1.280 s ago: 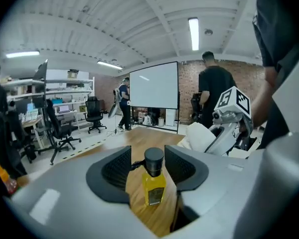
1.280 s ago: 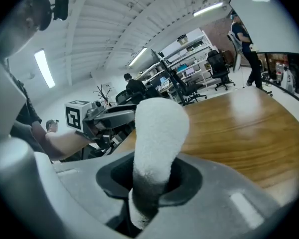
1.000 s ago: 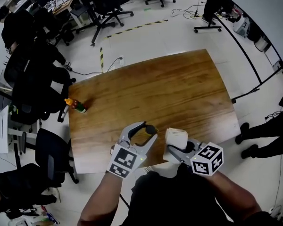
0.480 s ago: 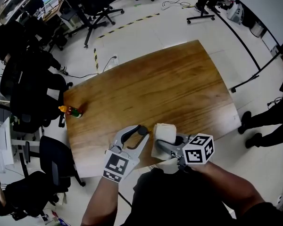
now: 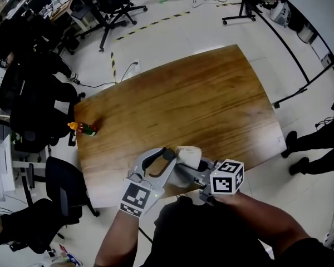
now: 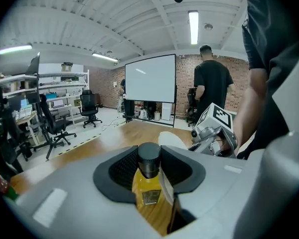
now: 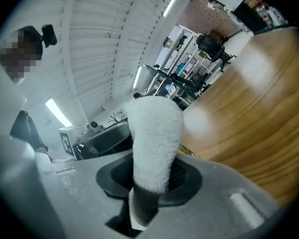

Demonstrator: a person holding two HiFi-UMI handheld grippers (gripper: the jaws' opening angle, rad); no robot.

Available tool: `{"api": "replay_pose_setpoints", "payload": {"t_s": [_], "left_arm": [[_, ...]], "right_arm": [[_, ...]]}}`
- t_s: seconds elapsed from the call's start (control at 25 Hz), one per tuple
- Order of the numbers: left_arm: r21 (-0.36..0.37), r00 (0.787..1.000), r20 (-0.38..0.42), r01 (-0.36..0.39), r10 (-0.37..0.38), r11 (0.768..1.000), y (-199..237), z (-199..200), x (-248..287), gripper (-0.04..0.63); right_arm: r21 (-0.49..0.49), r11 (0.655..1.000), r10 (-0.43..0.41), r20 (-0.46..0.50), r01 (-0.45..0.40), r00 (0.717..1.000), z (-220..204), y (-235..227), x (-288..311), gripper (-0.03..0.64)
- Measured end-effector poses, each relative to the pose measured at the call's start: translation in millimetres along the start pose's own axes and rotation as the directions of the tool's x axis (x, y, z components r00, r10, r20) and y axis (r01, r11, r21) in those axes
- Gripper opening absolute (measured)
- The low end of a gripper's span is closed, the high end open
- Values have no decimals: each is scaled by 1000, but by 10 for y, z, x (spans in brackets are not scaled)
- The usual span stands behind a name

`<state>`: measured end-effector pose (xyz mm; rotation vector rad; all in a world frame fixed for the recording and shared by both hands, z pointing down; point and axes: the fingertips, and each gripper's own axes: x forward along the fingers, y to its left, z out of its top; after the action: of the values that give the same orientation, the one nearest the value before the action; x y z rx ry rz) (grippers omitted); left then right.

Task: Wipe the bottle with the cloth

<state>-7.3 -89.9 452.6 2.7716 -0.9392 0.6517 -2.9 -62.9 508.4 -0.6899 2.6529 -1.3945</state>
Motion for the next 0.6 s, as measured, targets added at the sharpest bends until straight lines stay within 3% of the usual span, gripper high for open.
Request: {"api": "replay_pose_setpoints", "payload": {"t_s": [0.16,0.36,0.6], "left_arm": [[-9,1000,1,4,-4,1000,22,-32,-20,163],[-12,1000,6,2,-1,1000,47,-3,-14,163],[-13,1000,-2,-5,5,1000,70,-35,-24,163]], "right_arm": [[-20,1000,8,-6,-8,1000,-45,-33,16,81],[-26,997,-74,-45,73,996,-172,-315,0,81],[57,989,-132,-65,136,989,-322,-618,96,81]]}}
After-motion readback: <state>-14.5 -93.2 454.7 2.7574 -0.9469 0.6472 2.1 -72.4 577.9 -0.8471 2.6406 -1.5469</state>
